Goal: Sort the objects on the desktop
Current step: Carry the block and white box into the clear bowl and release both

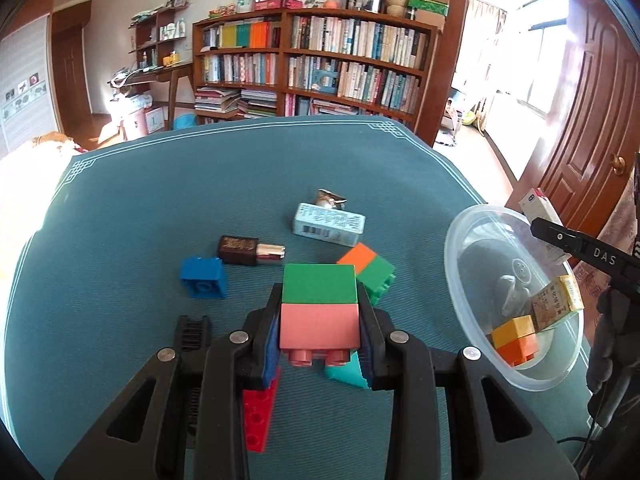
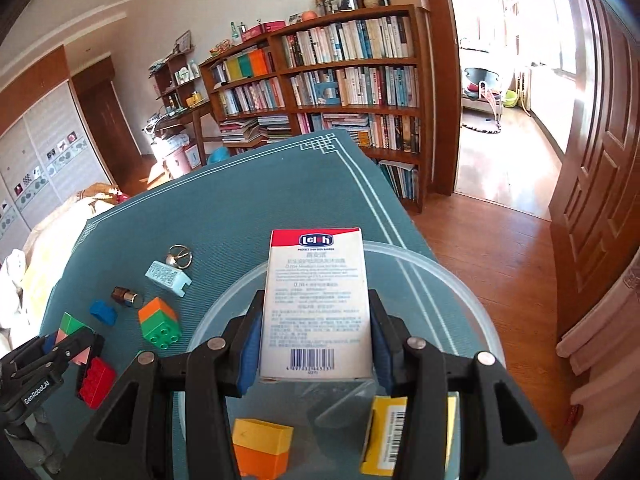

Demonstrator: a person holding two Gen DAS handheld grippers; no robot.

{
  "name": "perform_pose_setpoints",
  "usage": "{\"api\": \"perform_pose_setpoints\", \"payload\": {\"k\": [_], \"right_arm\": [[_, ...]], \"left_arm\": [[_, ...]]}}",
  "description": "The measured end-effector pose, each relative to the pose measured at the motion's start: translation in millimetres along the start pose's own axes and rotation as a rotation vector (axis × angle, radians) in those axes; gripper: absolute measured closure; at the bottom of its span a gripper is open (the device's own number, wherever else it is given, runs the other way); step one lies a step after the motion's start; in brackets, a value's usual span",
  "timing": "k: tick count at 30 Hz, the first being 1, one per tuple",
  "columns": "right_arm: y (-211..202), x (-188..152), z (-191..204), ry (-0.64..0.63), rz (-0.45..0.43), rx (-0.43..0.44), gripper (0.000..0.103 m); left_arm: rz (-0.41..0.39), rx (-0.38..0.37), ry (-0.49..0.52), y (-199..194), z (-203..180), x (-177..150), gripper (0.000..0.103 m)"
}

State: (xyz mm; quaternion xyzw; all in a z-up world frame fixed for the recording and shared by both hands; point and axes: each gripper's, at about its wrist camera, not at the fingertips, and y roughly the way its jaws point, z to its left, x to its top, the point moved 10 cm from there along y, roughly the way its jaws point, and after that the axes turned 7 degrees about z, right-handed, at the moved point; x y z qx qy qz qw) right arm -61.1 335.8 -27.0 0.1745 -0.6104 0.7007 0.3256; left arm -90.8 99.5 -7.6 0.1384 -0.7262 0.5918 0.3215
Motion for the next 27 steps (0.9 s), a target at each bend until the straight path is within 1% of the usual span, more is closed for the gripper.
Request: {"api": "perform_pose_setpoints", "payload": {"k": [3, 6, 9, 15, 19, 20, 22, 24, 27], "right_arm": [[1.5, 3.5, -17.2, 0.043, -0.011, -0.011, 0.052], [7.3, 2.8, -28.5, 0.078, -0.005, 0.002, 0.052], [13.0, 1.8, -33.0, 0.078, 0.006, -0.005, 0.052], [17.3, -0.4, -34.6, 0.075, 0.011, -0.018, 0.052], [20.7, -1.7, -45.5, 0.122, 0.023, -0.028, 0.052], [21.0, -1.7, -48.4, 0.139, 0.025, -0.020, 0.047], [18.1, -0.3, -53.5, 0.169, 0.011, -0.014, 0.038], [12.9, 1.9, -56.0, 0.182, -0.009, -0.014, 0.036], [8.3, 3.5, -57.1, 0.192, -0.031, -0.010, 0.036]], "left_arm": [[0.005, -0.042, 0.043, 3.7, -29.5, 9.6, 0.069], [0.005, -0.080, 0.088, 7.4, -57.4, 19.2, 0.069], [0.015, -0.116, 0.120, 15.6, -79.9, 27.0, 0.069], [0.058, -0.194, 0.142, 37.5, -120.8, 30.7, 0.069], [0.087, -0.268, 0.135, 47.1, -142.0, 28.2, 0.069], [0.101, -0.288, 0.134, 49.6, -146.9, 26.0, 0.067], [0.120, -0.320, 0.132, 52.3, -154.4, 21.5, 0.053], [0.116, -0.331, 0.138, 51.8, -158.1, 19.2, 0.052], [0.110, -0.317, 0.144, 51.1, -156.5, 16.3, 0.052]]}}
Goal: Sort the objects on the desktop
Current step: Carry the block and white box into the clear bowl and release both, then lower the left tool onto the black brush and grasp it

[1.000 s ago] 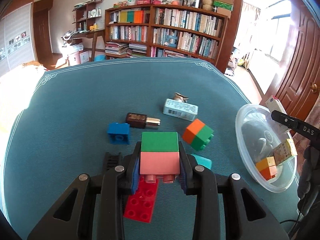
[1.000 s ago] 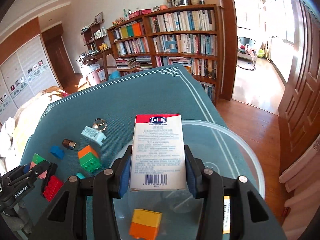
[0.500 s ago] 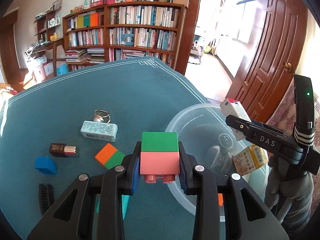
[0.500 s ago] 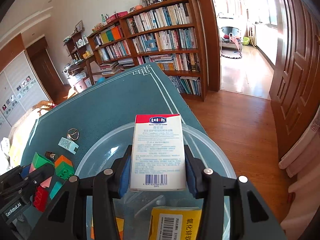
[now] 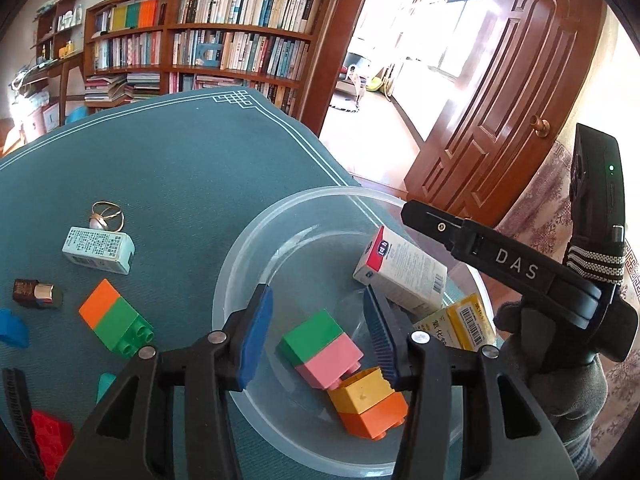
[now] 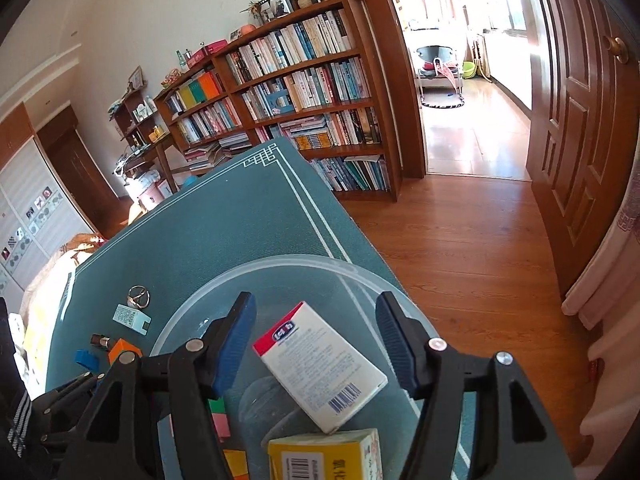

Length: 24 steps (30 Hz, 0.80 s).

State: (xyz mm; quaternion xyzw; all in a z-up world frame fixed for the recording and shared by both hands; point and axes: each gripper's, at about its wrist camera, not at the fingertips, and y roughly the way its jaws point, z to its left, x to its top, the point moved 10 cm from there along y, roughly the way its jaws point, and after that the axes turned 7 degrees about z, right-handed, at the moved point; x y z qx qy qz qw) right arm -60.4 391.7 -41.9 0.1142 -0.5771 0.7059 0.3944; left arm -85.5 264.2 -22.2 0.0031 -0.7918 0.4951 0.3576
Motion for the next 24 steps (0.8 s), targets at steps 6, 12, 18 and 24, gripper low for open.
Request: {"api": "perform_pose_setpoints", "payload": {"k": [6, 12, 18, 24], "right_arm": [[4.1, -3.1, 4.2, 0.005, 0.004, 0.008, 0.036], [4.7, -6.5, 9.9, -0.010, 0.002, 0.025, 0.036], [-1.0, -7.4, 22.5, -0.037, -0.014, 0.061, 0.036], [-6.5, -13.3, 43.8, -0.085, -0.019, 0.093, 0.036]], "left_arm": [[-0.021, 0.048, -0.021, -11.2, 16.8, -1.9, 0.052], [-0.042, 0.091, -0.060, -28.9, 43.2, -5.9, 0.052], [-0.075, 0.179, -0.112, -52.7, 81.9, -14.3, 0.052], [-0.089, 0.257, -0.168, -69.9, 121.0, -29.0, 0.052]]}}
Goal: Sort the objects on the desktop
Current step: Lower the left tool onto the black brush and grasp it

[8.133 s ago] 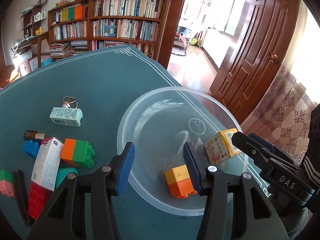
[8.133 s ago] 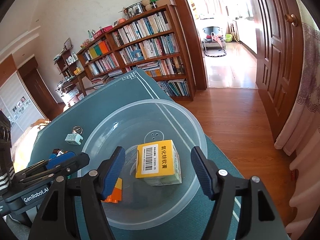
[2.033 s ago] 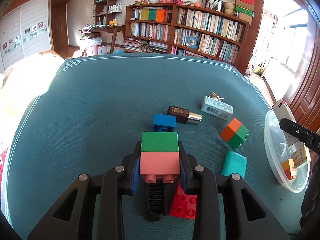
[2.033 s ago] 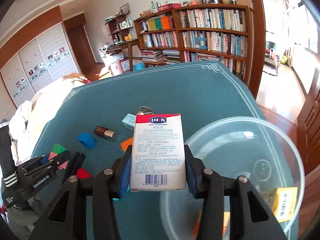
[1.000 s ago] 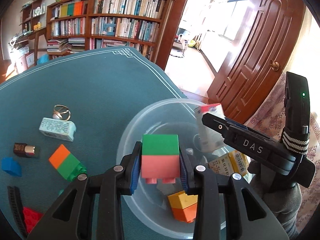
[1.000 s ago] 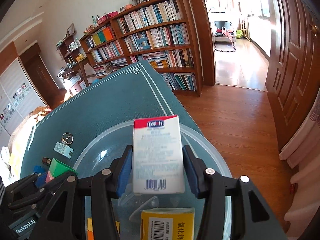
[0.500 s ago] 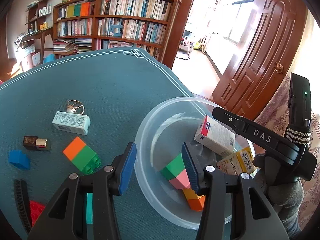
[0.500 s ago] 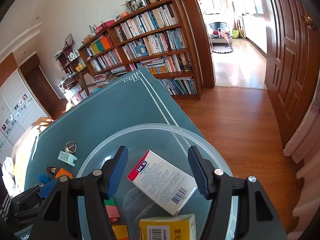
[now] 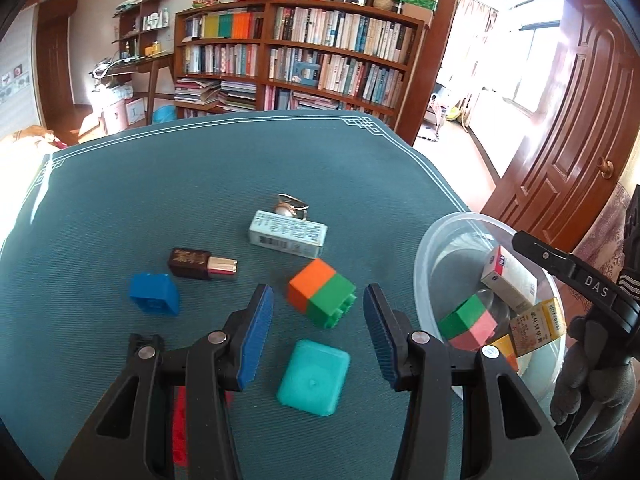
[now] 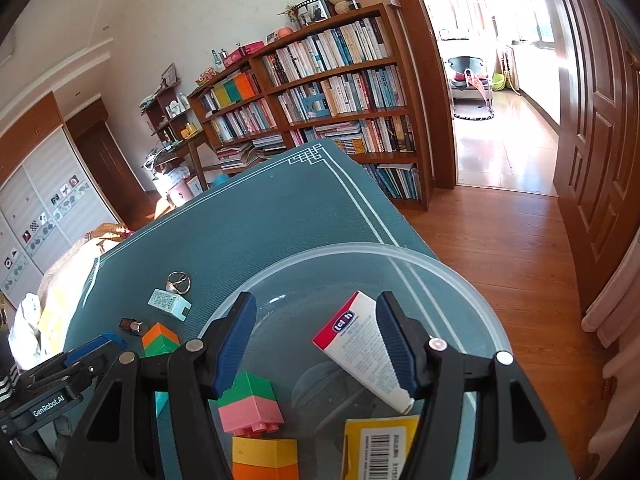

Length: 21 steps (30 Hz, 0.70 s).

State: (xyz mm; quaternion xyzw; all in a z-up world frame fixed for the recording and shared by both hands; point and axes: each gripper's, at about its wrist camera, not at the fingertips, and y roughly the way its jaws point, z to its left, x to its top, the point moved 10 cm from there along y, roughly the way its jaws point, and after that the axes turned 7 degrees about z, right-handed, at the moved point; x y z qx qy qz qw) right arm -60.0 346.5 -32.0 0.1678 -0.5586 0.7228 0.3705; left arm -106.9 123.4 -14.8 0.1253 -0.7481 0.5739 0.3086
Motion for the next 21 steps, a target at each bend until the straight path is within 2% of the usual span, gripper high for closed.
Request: {"api": "perform_pose_setpoints", "payload": {"k": [10, 21], "right_arm": [[-17.6, -21.9, 58.5, -0.096, 0.018, 0.131, 0.034], [-11.0, -85.8, 137.0, -0.290, 0.123, 0.248, 0.034]], "left_arm": [[0.016, 0.093, -0.094, 0.9, 62.8, -34.7, 0.052], [0.031, 0.145, -0.141, 2.2, 102.0, -61.7, 0.052]]}}
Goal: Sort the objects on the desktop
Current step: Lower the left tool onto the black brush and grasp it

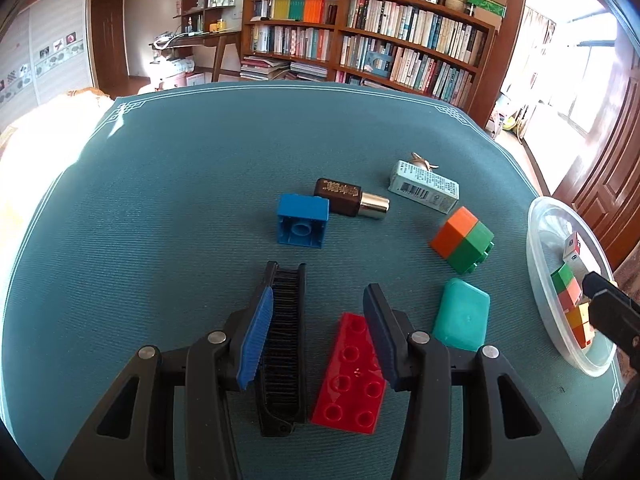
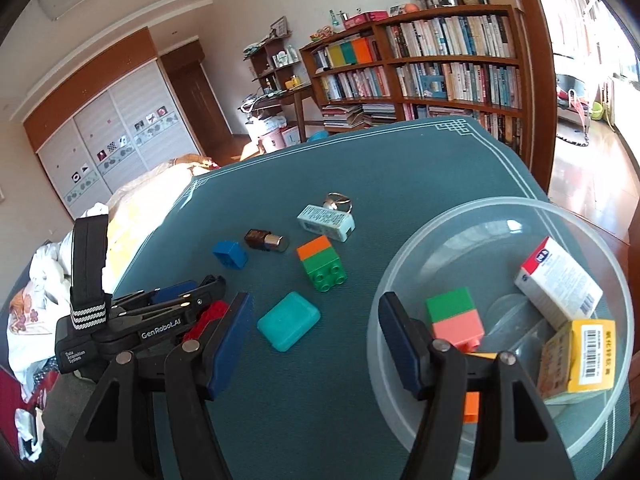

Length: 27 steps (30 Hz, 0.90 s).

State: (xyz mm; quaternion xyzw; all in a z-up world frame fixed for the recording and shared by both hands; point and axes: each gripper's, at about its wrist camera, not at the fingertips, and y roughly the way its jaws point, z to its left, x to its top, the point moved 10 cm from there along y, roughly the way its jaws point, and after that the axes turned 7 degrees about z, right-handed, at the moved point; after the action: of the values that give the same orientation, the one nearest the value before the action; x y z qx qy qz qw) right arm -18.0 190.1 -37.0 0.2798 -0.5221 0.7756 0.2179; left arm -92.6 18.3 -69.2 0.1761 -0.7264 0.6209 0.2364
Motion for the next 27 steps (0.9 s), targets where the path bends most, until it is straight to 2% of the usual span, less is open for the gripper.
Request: {"api": "perform_pose_setpoints", "payload": {"k": [4, 10, 14, 15, 16, 19, 22, 27], "right_arm": [[15.6, -13.9, 15.9, -0.041, 0.049, 0.015, 0.034], [27.8, -26.5, 21.7, -0.055, 0.093, 0.029, 0.034], [33.5, -33.1, 26.2, -0.060, 0.117, 0.040, 0.034], [34.9, -35.4, 28.0, -0.060, 0.124, 0.044, 0.034], [36.4, -37.3, 29.9, -0.060, 0.132, 0.051, 0.034], [40.6, -42.6, 37.4, -0.064, 0.163, 0.083, 0.034], [46.7, -44.5, 40.9, -0.094, 0.184, 0.056, 0.034], [59.6, -44.8, 36.2, -0.160, 0.221, -0.042, 0.034]], "left_arm": [[-0.017, 0.020, -0.002, 0.2, 11.2, -0.5, 0.052], [0.019, 0.053, -0.025, 15.0, 27.0, -8.0, 0.052], [0.006, 0.083, 0.010, 14.7, 25.0, -9.1, 0.052], [0.004, 0.088, 0.012, 14.2, 25.5, -10.5, 0.057], [0.002, 0.083, 0.015, 13.7, 24.3, -11.5, 0.074], [-0.008, 0.102, 0.042, 10.8, 17.0, -12.6, 0.074], [-0.028, 0.112, 0.058, 4.6, 13.2, -12.3, 0.074], [-0.041, 0.108, 0.028, -1.4, 20.0, -8.6, 0.074]]}}
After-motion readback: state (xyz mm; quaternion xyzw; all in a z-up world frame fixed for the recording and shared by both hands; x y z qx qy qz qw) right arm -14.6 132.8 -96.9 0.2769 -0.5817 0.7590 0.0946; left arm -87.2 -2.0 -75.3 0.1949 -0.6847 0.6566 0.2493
